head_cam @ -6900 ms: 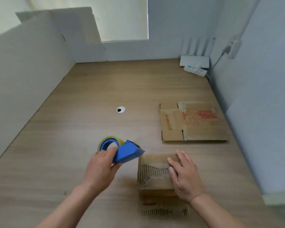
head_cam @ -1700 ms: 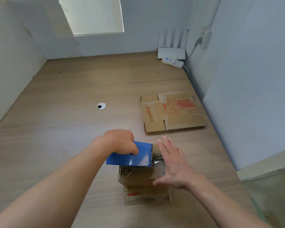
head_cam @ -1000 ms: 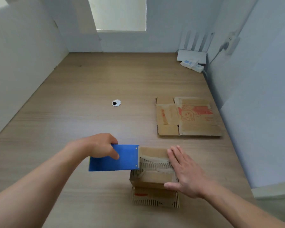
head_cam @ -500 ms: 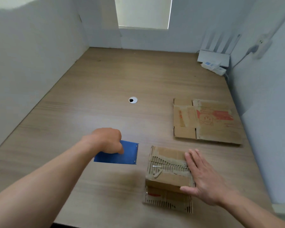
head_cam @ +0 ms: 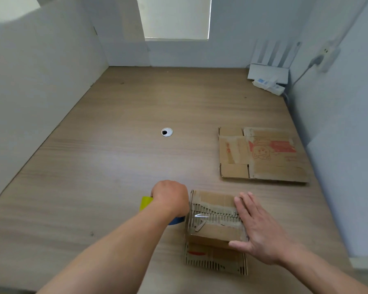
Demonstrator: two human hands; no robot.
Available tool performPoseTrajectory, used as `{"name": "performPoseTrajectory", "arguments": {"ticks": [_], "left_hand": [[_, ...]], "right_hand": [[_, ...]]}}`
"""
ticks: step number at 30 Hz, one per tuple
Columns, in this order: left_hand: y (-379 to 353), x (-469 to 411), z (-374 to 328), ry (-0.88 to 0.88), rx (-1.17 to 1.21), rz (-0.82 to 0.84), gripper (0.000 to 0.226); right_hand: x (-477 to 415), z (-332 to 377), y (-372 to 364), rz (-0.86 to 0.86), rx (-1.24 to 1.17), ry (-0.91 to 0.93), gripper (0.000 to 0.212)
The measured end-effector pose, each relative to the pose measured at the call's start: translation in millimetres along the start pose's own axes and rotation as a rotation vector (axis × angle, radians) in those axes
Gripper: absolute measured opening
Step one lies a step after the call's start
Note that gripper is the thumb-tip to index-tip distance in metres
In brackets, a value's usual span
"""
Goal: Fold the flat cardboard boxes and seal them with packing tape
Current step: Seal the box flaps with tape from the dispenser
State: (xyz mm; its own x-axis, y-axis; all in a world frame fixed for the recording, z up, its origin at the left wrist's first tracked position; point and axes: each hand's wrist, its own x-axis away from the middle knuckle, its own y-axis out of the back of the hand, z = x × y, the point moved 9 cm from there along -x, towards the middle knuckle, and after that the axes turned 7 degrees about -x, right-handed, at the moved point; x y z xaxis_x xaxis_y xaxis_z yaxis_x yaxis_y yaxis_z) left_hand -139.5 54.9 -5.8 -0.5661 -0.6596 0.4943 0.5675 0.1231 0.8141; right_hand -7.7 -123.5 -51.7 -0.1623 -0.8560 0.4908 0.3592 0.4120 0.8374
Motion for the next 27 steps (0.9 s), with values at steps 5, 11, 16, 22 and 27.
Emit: {"name": "performPoseTrajectory", "arguments": {"ticks": [5,11,16,22,27], "left_hand": [[-29.2,8.3,43.8,0.235,0.126,-0.125,0.023],[-123.0,25.4,80.0,0.282,0.283,-0.246,0.041],[-167.0,37.3,82.9,0.362,0.485,-0.169,0.058],[-58.2,60.7,21.9,0.103,0.982,-0.653,0.064],[-62.8,10.6,-52.0,0.065,1.275,-0.266,0.067]], "right_hand": [[-1.2,-1.2,-1.1,0.002,-0.021,0.011,0.116],[-1.7,-1.3,-3.7,0.014,-0.033,0.014,0.118],[-2.6,-2.2,-4.3,0.006,-0.028,0.016,0.118],[-3.0,-2.8,-5.4,-0.009,-0.039,0.024,0.118],[-5.6,-5.7,-9.1,-0.036,-0.069,0.021,0.119]]}}
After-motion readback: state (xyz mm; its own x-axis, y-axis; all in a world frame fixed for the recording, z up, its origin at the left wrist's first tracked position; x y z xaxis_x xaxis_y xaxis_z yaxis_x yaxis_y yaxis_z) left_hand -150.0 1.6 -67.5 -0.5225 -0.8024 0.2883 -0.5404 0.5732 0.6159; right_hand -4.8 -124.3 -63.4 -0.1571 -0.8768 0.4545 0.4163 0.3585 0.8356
